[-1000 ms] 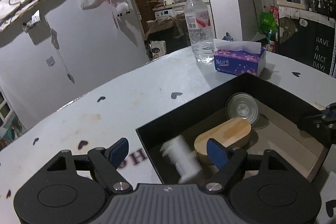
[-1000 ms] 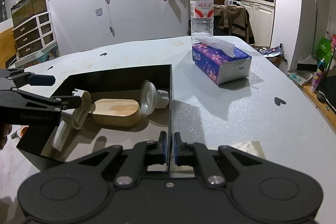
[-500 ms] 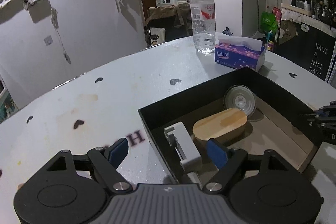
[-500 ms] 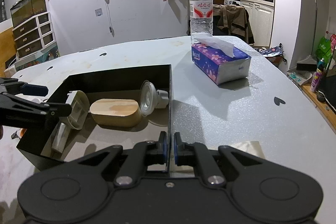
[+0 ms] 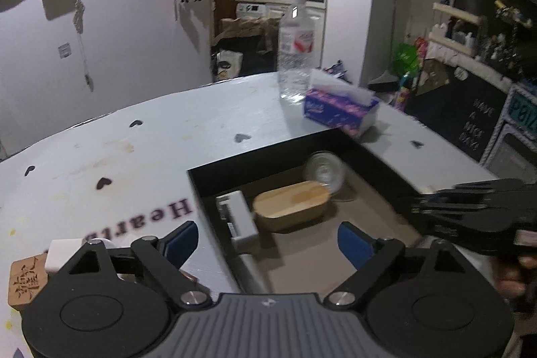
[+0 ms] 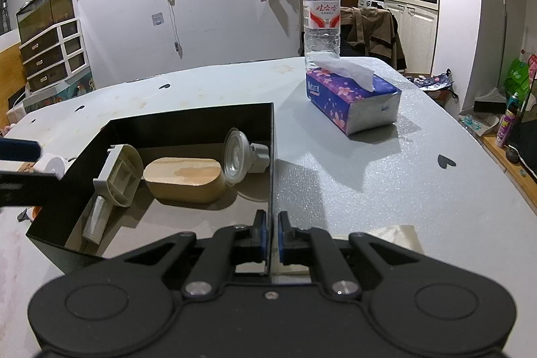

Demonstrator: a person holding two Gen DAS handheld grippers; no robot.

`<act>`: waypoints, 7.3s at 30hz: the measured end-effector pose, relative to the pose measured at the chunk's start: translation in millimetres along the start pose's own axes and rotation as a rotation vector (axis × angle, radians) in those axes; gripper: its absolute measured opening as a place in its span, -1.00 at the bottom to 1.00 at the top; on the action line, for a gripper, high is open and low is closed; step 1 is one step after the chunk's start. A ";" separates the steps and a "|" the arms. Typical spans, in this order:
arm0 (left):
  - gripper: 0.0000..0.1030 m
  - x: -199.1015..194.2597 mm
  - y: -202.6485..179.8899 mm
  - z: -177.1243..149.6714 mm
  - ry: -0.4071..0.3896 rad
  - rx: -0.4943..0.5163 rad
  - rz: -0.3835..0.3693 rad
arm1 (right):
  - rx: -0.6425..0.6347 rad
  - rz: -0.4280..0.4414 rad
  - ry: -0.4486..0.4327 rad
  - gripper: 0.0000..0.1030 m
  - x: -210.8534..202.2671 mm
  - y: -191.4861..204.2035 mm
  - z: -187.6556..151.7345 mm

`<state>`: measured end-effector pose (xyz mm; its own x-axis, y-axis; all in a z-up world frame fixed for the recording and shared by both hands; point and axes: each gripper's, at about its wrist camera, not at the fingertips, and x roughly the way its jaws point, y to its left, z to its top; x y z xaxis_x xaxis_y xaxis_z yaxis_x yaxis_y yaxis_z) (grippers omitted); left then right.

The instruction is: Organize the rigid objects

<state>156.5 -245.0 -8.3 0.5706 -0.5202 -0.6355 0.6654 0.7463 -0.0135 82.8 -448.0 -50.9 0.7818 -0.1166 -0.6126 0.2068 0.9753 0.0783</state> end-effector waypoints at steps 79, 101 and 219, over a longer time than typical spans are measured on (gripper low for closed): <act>0.99 14.7 103.0 -100.9 -0.004 -0.221 0.323 | -0.003 0.002 -0.006 -0.86 -1.4 -1.3 -0.7; 0.26 -13.4 101.9 -92.4 -0.102 -0.220 0.307 | -0.002 0.003 -0.005 -0.86 -1.6 -1.7 -0.5; 0.23 -13.2 -5.5 -18.7 -0.149 -0.038 -0.054 | -0.010 0.012 -0.008 -0.89 -4.4 -1.1 -0.9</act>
<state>136.3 -234.4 -14.3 0.6015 -0.6139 -0.5111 0.6799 0.7294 -0.0760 78.6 -448.4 -49.1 0.7888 -0.1067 -0.6053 0.1918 0.9784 0.0775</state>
